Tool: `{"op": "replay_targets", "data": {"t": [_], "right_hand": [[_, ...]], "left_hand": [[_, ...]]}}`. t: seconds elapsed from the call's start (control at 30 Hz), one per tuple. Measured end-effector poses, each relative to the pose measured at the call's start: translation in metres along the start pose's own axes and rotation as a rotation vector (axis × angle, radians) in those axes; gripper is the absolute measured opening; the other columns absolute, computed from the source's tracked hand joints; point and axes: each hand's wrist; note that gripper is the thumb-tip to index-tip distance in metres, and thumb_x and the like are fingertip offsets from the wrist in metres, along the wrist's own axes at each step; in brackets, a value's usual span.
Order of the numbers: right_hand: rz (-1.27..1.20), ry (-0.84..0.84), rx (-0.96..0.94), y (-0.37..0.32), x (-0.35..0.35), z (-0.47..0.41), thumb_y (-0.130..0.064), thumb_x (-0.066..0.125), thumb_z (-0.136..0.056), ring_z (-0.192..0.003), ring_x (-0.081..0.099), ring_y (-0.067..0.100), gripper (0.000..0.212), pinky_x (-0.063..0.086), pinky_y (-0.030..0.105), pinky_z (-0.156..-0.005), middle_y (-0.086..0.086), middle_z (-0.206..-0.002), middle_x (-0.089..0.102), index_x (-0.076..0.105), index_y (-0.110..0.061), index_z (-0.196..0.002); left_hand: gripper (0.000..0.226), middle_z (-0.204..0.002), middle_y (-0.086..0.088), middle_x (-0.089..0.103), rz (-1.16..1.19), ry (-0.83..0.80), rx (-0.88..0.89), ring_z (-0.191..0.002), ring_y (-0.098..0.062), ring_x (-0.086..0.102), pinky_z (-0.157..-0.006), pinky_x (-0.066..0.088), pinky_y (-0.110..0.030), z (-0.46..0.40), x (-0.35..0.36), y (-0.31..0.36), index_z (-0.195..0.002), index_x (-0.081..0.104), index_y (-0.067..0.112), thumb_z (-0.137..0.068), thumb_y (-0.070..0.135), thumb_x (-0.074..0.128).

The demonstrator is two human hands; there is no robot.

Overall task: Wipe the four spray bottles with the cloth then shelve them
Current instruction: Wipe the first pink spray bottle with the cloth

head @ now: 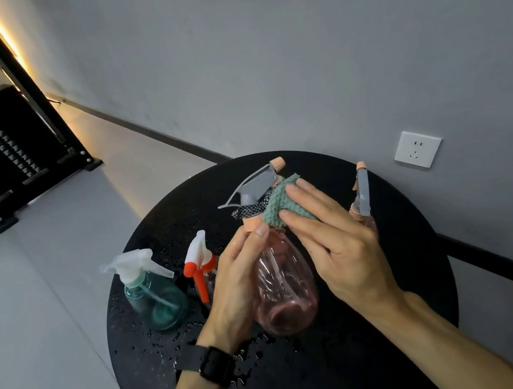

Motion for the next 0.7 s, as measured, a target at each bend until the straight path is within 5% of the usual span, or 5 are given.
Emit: {"op": "replay_targets", "data": {"t": [0.17, 0.3, 0.47, 0.57, 0.7], "right_hand": [[-0.027, -0.01, 0.041, 0.008, -0.006, 0.006, 0.01, 0.07, -0.082, -0.125, 0.056, 0.027, 0.027, 0.051, 0.036, -0.099, 0.018, -0.126, 0.062, 0.07, 0.004, -0.108], [-0.035, 0.177, 0.186, 0.004, -0.015, 0.002, 0.005, 0.067, -0.084, -0.123, 0.058, 0.022, 0.026, 0.049, 0.026, -0.101, 0.012, -0.127, 0.06, 0.067, 0.006, -0.11], [-0.059, 0.271, 0.27, -0.008, -0.019, -0.009, -0.001, 0.061, -0.088, -0.131, 0.041, -0.008, 0.024, 0.048, 0.024, -0.1, 0.003, -0.129, 0.055, 0.068, 0.005, -0.111], [-0.014, 0.231, 0.201, -0.013, -0.019, -0.01, 0.0, 0.062, -0.09, -0.131, 0.047, 0.003, 0.022, 0.046, 0.025, -0.103, 0.002, -0.13, 0.055, 0.068, 0.003, -0.111], [-0.006, 0.072, 0.203, -0.016, -0.014, -0.004, 0.003, 0.065, -0.089, -0.13, 0.052, 0.021, 0.025, 0.047, 0.03, -0.104, 0.011, -0.132, 0.059, 0.069, 0.002, -0.113]], "left_hand": [[0.039, -0.112, -0.019, 0.069, -0.049, 0.054, 0.039, -0.106, -0.037, 0.066, -0.093, 0.055, -0.047, -0.005, -0.008, -0.006, -0.112, 0.063, 0.006, -0.092, 0.039, 0.062], [0.031, -0.108, 0.004, 0.073, -0.238, 0.042, 0.111, -0.101, -0.011, 0.069, -0.09, 0.054, -0.034, -0.004, -0.008, -0.01, -0.109, 0.063, 0.025, -0.085, 0.045, 0.062], [0.03, -0.111, 0.027, 0.069, -0.446, 0.008, 0.202, -0.111, 0.006, 0.061, -0.099, 0.045, -0.024, -0.007, -0.008, -0.02, -0.112, 0.058, 0.049, -0.092, 0.03, 0.069], [0.031, -0.116, 0.043, 0.057, -0.632, 0.007, 0.301, -0.129, 0.009, 0.043, -0.11, 0.035, -0.024, -0.01, -0.01, -0.023, -0.112, 0.061, 0.05, -0.09, 0.031, 0.071], [0.035, -0.127, 0.024, 0.061, -0.74, 0.012, 0.348, -0.131, -0.002, 0.045, -0.108, 0.041, -0.04, -0.016, -0.012, -0.032, -0.125, 0.063, 0.036, -0.091, 0.034, 0.069]]}}
Point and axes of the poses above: each hand's wrist, its own z-axis away from the middle knuckle, its own x-axis out of the palm, y = z × x
